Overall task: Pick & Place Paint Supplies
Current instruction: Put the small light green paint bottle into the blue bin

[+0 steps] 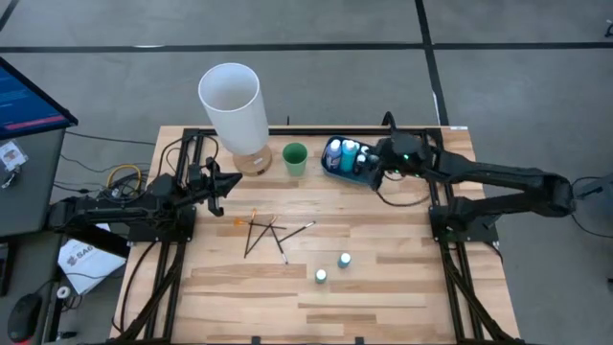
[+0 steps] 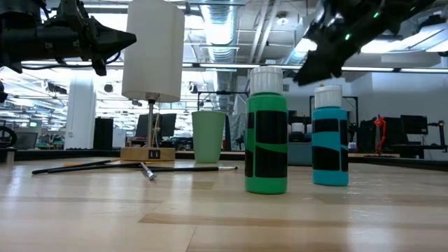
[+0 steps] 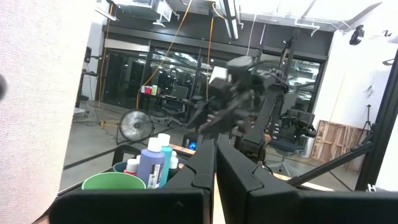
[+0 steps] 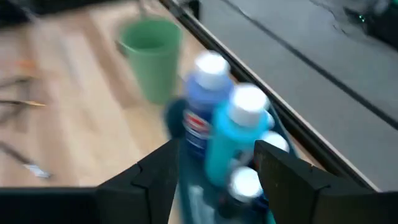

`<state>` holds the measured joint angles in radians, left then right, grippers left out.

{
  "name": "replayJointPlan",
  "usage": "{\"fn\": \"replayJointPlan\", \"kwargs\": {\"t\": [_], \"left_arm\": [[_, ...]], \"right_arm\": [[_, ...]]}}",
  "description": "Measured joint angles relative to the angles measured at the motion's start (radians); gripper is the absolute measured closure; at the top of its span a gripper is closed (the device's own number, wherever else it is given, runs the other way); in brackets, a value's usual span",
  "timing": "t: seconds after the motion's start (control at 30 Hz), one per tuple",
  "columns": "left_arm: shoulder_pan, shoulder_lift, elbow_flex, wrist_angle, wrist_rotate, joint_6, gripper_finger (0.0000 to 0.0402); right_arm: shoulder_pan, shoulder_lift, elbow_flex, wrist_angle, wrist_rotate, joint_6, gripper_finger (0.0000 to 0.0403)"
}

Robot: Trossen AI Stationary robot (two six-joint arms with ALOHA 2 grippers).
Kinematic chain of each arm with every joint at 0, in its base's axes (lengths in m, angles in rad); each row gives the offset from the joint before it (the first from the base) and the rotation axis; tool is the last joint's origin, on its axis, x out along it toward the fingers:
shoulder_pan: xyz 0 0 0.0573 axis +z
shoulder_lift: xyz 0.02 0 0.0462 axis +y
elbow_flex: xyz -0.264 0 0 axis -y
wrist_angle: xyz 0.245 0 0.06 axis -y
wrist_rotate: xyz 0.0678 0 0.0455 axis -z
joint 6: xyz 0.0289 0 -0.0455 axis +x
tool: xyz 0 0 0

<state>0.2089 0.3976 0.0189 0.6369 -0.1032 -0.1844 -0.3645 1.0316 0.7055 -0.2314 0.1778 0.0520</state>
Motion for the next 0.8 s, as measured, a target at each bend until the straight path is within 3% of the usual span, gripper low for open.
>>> {"fn": "replayJointPlan", "kwargs": {"t": [0.2,0.47,0.6,0.8], "left_arm": [[0.0,0.0,0.0,0.0,0.0,0.0,0.0399],[0.0,0.0,0.0,0.0,0.0,0.0,0.0399],[0.0,0.0,0.0,0.0,0.0,0.0,0.0399],[0.0,0.0,0.0,0.0,0.0,0.0,0.0399]], "right_arm": [[0.227,-0.042,0.0,-0.003,-0.087,0.056,0.021],[0.546,0.138,0.0,0.084,-0.084,0.144,0.0215],[0.644,0.228,0.0,0.172,-0.076,0.158,0.0206],[0.701,0.315,0.037,0.134,-0.019,0.159,0.0179]]}}
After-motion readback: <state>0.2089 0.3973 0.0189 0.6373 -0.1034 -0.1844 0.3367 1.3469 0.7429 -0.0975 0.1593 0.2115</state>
